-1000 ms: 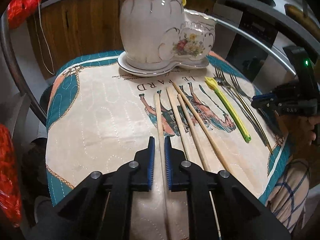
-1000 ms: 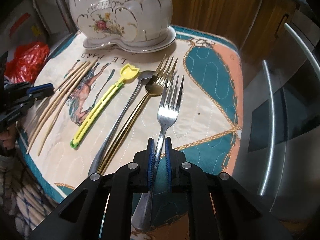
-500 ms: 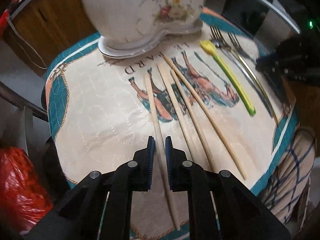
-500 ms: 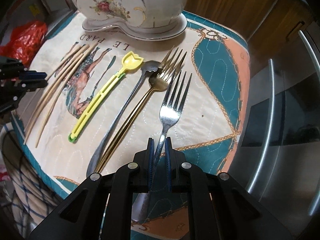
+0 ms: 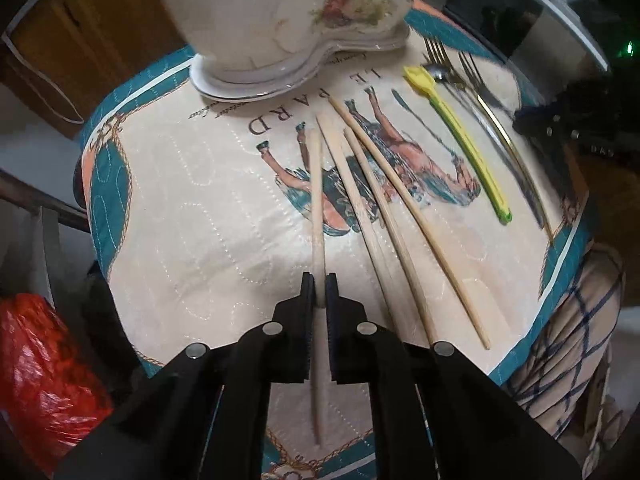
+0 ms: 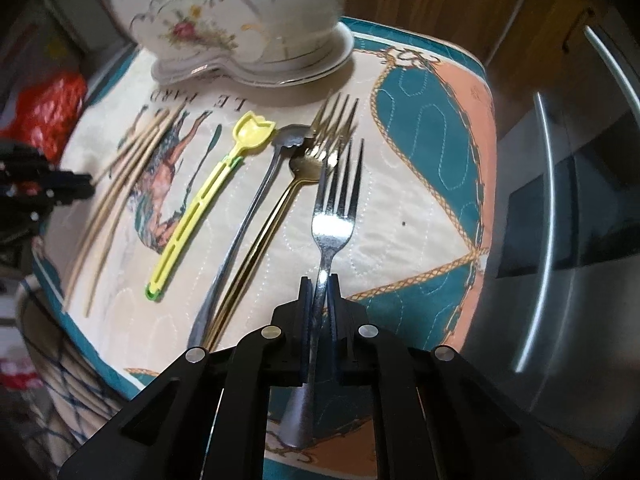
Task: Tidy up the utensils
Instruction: 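Grasp and lift a chopstick with the left tool while the right tool grasps and lifts the silver fork, then carry the chopstick with the left tool while the right tool carries the silver fork to the holder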
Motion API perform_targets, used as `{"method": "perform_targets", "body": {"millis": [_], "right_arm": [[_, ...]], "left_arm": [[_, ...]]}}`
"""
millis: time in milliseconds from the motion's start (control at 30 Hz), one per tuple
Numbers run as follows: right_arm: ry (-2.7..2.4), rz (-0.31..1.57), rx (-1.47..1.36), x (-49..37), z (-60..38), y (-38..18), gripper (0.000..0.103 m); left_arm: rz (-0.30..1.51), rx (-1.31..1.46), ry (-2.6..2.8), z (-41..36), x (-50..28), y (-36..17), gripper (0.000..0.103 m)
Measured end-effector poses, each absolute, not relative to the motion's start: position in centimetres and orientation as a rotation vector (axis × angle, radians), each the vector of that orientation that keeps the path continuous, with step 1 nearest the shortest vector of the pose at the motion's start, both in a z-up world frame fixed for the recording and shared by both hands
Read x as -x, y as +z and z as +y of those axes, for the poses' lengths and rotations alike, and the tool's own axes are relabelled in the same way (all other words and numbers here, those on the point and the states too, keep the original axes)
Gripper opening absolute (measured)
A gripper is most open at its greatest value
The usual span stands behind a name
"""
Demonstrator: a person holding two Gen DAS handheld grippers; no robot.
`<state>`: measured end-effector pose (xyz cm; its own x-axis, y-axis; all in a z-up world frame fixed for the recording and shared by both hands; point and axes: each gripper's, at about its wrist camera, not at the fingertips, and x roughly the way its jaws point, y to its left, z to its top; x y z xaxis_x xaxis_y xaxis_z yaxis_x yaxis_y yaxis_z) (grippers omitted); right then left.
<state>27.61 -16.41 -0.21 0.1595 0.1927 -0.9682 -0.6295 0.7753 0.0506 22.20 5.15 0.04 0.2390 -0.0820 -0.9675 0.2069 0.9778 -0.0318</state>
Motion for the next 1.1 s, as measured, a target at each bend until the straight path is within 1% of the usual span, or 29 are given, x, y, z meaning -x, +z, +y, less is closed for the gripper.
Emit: {"method": "perform_targets", "body": {"millis": [200, 433, 667, 1100], "right_arm": [[0.652, 1.252, 0.298, -27.8, -17.7, 0.4, 0.006], [0.707, 1.163, 0.222, -27.2, -18.6, 1.7, 0.006], [0.745, 1.051, 0.16, -26.1, -18.0, 3.4, 0.006], [0.85, 0.8, -0.04, -25.1, -18.8, 9.1, 0.006]], "left_arm": [[1.2, 0.033, -0.199, 7.7, -20.7, 0.2, 0.006], [1.009, 0.167, -0.156, 11.1, -16.9, 1.4, 0.006], [0.822, 0.266, -0.111, 13.0, -13.7, 3.7, 0.005], [0.484, 0.267, -0.073, 9.9, -10.9, 10.7, 0.006]]}}
